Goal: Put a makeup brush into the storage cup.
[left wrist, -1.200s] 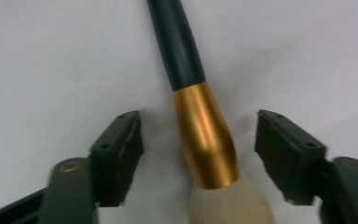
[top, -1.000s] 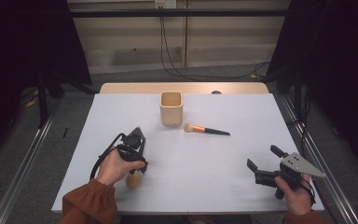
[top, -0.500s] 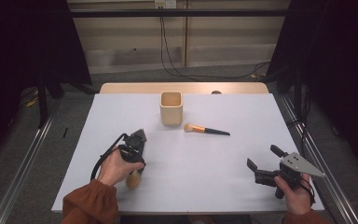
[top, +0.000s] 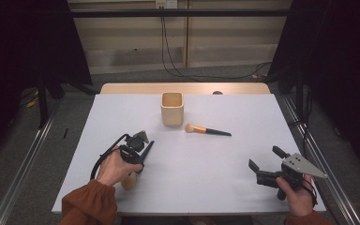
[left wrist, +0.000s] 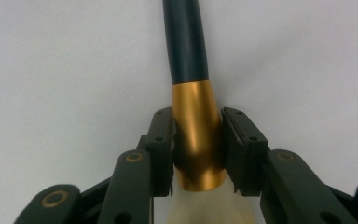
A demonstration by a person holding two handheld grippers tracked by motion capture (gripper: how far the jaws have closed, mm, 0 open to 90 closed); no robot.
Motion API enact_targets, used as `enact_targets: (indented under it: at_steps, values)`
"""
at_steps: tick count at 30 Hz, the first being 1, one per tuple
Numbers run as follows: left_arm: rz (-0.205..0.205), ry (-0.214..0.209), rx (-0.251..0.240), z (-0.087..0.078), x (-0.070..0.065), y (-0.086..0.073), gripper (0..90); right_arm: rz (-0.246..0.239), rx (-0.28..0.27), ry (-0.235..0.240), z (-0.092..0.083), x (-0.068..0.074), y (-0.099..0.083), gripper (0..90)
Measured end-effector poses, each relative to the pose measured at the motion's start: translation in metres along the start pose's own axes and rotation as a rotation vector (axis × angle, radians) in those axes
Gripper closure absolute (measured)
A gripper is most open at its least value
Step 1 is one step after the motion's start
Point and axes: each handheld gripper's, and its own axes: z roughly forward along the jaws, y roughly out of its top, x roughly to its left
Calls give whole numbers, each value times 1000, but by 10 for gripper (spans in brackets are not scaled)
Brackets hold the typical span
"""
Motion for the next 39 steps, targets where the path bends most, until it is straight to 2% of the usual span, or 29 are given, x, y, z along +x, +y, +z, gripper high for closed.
enact_targets:
  at_steps: [5,12,18,20,25,28,35,39]
  values:
    - [7,-20,-6,-1,3,-2,659,0,0,-1,0,0,0,0]
    - [-10,-93,-42,-4,11,-6,661,0,1,1,1,0,0,0]
    - [-21,-115,-76,-9,12,-7,661,-1,1,1,1,0,0,0]
    - [-34,-121,-99,-11,13,-9,661,-1,1,2,1,0,0,0]
    - [-30,-135,-147,-16,16,-13,661,-1,2,1,1,0,0,0]
    - [-40,-122,-212,-19,18,-16,662,-1,0,1,0,0,0,0]
    - [-42,-133,-298,-25,24,-23,663,-1,0,-1,1,0,0,0]
    - [-43,-163,-330,-26,25,-27,662,0,-1,-1,1,0,0,0]
